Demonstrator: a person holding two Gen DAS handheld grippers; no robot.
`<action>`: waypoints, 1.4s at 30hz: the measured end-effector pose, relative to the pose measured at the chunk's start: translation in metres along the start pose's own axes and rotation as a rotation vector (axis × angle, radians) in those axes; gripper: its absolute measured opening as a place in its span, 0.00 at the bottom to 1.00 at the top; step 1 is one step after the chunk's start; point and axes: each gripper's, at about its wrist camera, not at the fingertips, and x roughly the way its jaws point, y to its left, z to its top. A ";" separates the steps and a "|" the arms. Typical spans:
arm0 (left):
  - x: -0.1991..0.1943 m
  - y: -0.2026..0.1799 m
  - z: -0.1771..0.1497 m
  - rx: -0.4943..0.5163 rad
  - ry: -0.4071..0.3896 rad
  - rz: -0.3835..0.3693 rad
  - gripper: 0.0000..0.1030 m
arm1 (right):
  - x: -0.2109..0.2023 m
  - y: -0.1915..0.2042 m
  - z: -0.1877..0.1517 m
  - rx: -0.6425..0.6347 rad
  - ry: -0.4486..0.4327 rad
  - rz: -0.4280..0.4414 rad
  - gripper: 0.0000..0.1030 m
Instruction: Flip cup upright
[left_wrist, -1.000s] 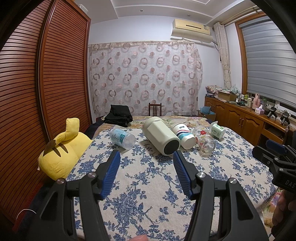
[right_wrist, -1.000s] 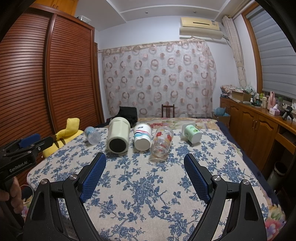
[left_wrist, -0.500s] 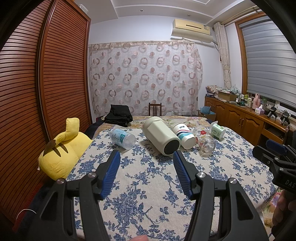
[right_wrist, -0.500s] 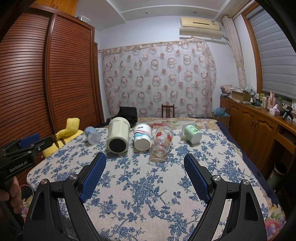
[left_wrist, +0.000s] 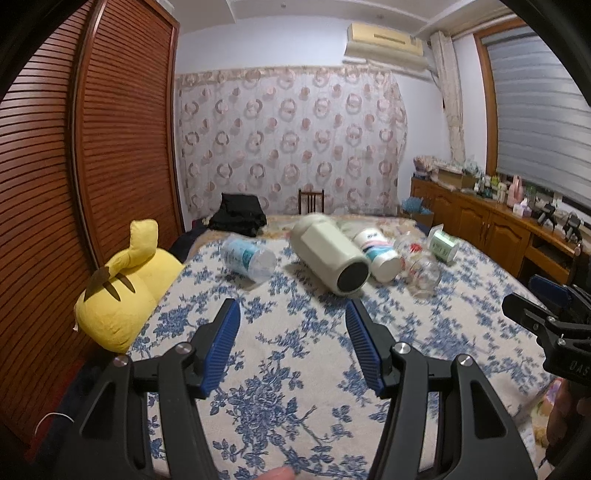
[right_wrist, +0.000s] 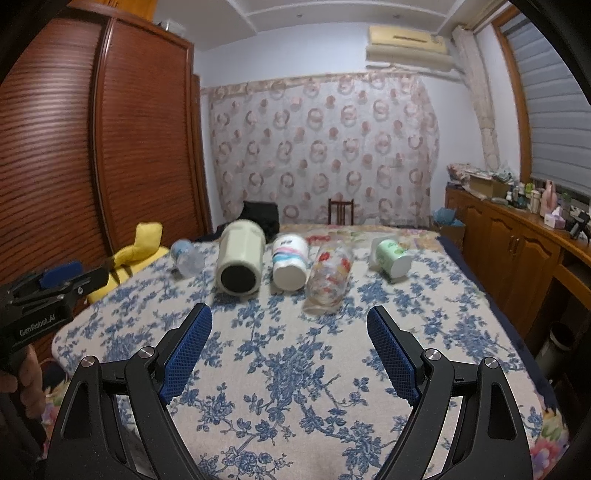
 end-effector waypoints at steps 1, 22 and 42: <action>0.006 0.003 -0.001 -0.003 0.020 -0.002 0.58 | 0.005 0.001 0.000 -0.002 0.013 0.007 0.85; 0.101 0.066 0.028 -0.017 0.233 -0.023 0.58 | 0.112 0.037 0.035 -0.111 0.142 0.141 0.85; 0.235 0.103 0.104 -0.154 0.448 -0.022 0.58 | 0.177 0.043 0.081 -0.135 0.237 0.204 0.85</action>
